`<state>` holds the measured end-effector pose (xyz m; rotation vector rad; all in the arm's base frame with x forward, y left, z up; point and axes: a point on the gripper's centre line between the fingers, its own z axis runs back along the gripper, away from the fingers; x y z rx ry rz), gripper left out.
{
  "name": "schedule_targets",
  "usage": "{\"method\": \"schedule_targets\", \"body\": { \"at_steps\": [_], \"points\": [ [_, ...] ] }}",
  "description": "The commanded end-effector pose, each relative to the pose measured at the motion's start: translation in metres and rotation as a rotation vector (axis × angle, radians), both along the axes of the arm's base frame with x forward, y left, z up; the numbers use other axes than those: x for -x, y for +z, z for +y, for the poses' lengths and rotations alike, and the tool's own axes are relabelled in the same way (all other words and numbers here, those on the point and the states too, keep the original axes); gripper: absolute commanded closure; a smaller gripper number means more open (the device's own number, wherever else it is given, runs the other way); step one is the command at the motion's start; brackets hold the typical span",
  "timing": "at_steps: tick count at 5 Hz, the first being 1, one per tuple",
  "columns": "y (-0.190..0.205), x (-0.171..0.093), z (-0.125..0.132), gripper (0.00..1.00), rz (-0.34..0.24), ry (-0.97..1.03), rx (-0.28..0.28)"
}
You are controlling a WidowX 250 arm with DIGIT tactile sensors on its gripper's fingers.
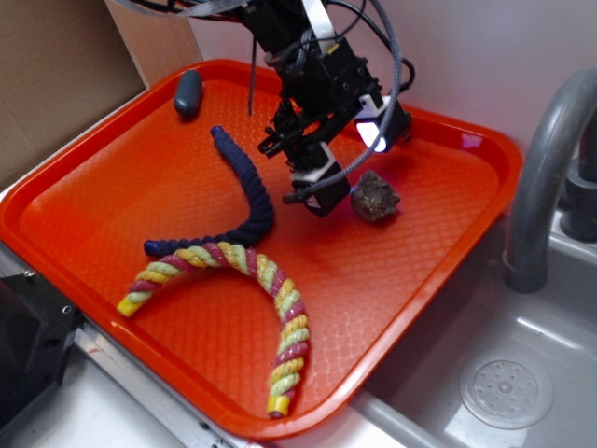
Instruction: Grab the rock.
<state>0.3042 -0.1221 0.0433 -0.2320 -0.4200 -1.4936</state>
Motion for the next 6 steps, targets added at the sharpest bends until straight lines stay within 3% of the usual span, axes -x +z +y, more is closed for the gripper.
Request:
{"method": "schedule_targets", "body": {
  "at_steps": [1, 2, 3, 5, 6],
  "points": [
    [0.019, 0.019, -0.026, 0.0, -0.052, -0.057, -0.017],
    [0.007, 0.014, -0.033, 0.0, -0.015, -0.06, -0.053],
    [-0.004, 0.015, -0.043, 1.0, -0.002, -0.087, -0.084],
    [-0.012, 0.022, -0.056, 1.0, 0.021, -0.12, -0.077],
    [0.014, 0.018, -0.022, 1.0, 0.093, 0.126, -0.184]
  ]
}}
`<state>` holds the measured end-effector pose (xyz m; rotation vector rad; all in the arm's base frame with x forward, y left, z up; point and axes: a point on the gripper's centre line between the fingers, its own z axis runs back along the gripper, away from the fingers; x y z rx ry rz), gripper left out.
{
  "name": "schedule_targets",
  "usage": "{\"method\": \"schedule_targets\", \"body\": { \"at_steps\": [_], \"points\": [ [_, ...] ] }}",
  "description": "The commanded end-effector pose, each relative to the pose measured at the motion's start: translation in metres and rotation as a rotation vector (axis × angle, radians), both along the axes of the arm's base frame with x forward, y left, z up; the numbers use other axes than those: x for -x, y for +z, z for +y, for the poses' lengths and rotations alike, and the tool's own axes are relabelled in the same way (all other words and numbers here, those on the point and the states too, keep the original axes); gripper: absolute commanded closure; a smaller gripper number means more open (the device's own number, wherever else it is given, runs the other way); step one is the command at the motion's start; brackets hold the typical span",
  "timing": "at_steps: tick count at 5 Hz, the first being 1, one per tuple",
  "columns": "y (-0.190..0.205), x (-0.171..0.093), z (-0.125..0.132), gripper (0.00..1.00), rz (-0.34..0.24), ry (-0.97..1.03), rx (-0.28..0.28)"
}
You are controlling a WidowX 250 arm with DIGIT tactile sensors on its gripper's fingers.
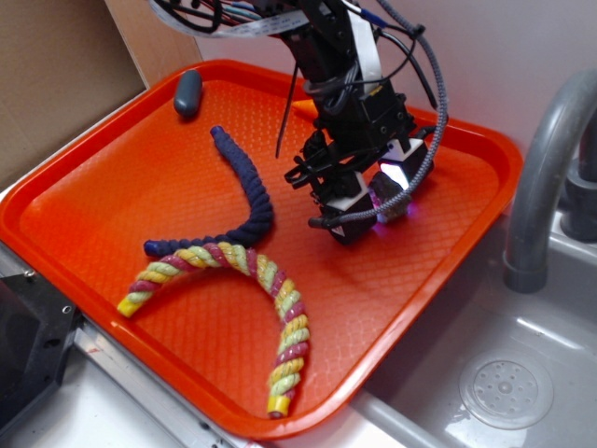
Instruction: Grab the rock.
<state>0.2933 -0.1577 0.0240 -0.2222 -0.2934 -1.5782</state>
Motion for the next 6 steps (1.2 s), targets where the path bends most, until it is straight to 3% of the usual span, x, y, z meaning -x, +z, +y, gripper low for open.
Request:
{"method": "schedule_targets", "body": {
  "at_steps": [1, 2, 3, 4, 5, 6],
  "points": [
    [0.063, 0.006, 0.045, 1.0, 0.079, 0.452, -0.196],
    [0.097, 0.02, 0.072, 1.0, 0.158, 0.695, -0.261],
    [0.125, 0.044, 0.097, 1.0, 0.221, 0.937, -0.21],
    [0.153, 0.065, 0.109, 1.0, 0.226, 1.186, -0.164],
    [0.167, 0.074, 0.117, 1.0, 0.243, 1.434, -0.118],
    [0.164, 0.068, 0.116, 1.0, 0.234, 1.532, -0.115]
  ]
}}
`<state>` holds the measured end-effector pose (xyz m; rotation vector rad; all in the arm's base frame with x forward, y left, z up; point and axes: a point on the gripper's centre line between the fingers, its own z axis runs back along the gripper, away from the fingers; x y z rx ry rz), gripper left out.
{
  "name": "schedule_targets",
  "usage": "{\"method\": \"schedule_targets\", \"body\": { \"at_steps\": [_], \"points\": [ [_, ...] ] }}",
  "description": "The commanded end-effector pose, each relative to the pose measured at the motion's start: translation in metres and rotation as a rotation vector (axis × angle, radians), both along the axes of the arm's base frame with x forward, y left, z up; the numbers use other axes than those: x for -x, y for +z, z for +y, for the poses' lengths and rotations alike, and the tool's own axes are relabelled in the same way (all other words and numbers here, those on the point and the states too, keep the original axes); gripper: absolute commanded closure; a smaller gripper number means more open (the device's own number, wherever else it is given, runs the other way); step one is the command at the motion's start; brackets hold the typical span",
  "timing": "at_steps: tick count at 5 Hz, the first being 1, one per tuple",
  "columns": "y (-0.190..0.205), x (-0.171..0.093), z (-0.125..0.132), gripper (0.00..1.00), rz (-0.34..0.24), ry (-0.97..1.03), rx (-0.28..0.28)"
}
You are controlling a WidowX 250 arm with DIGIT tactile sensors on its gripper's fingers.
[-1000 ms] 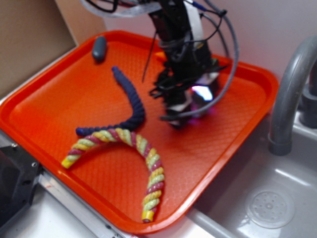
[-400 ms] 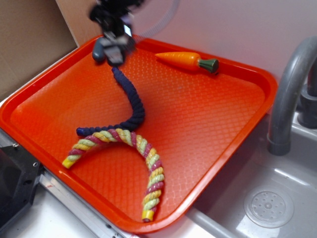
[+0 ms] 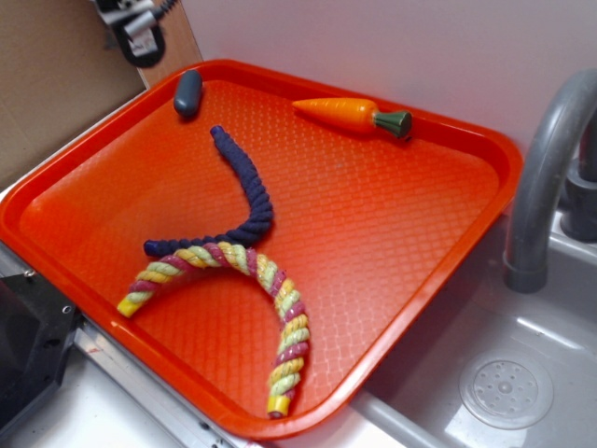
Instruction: Grab the rock.
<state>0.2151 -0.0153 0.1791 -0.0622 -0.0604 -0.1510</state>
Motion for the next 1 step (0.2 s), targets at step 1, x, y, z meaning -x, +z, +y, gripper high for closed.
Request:
{"method": "schedule_targets", "body": {
  "at_steps": [1],
  "points": [
    [-0.0025, -0.0216, -0.0309, 1.0, -0.026, 0.081, 0.007]
  ]
}}
